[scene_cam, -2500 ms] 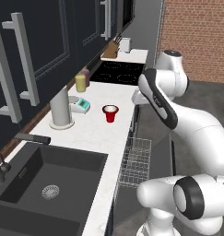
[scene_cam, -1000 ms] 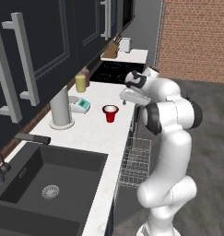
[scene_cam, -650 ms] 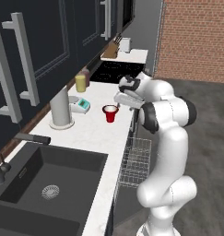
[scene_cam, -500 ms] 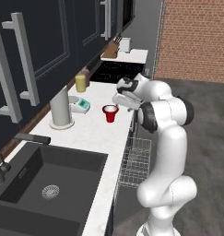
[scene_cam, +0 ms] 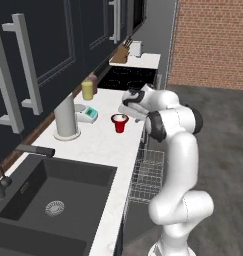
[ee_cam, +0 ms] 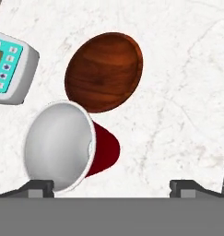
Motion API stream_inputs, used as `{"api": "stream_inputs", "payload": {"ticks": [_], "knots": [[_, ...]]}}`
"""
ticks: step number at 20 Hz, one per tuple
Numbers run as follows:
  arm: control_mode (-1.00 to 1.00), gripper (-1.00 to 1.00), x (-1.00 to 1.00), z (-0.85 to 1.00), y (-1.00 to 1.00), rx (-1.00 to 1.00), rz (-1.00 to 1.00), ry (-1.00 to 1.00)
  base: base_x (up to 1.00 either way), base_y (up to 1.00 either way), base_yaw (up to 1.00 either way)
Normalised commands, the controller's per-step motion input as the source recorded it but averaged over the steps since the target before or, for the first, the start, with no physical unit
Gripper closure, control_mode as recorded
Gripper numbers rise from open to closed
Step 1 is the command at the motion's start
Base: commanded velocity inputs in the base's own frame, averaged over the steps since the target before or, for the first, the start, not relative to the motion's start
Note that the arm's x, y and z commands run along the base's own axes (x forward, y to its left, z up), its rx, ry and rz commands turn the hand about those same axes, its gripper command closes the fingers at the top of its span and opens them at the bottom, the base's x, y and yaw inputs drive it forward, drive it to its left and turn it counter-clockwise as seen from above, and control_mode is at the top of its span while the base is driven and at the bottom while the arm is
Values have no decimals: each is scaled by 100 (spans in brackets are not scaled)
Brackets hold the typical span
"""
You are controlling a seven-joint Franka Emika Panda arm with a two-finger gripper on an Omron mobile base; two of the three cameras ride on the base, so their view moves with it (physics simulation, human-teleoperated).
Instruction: Pick up the cup and bowl from the counter, place them in the dishwasher, and close the dishwasher door.
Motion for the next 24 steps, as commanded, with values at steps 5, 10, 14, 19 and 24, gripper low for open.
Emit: {"api": "stream_inputs", "payload": {"ticks": [5, 10, 14, 19, 24], "knots": [[-100, -100, 41, -15, 0, 0, -12, 0, 0, 0, 0], [-100, -100, 18, -13, 6, 2, -8, 0, 0, 0, 0], [-100, -100, 0, -14, 13, 4, -4, 0, 0, 0, 0], [-100, -100, 0, -16, 3, 4, -3, 0, 0, 0, 0], [-100, -100, 0, -26, 0, 1, -4, 0, 0, 0, 0]]}}
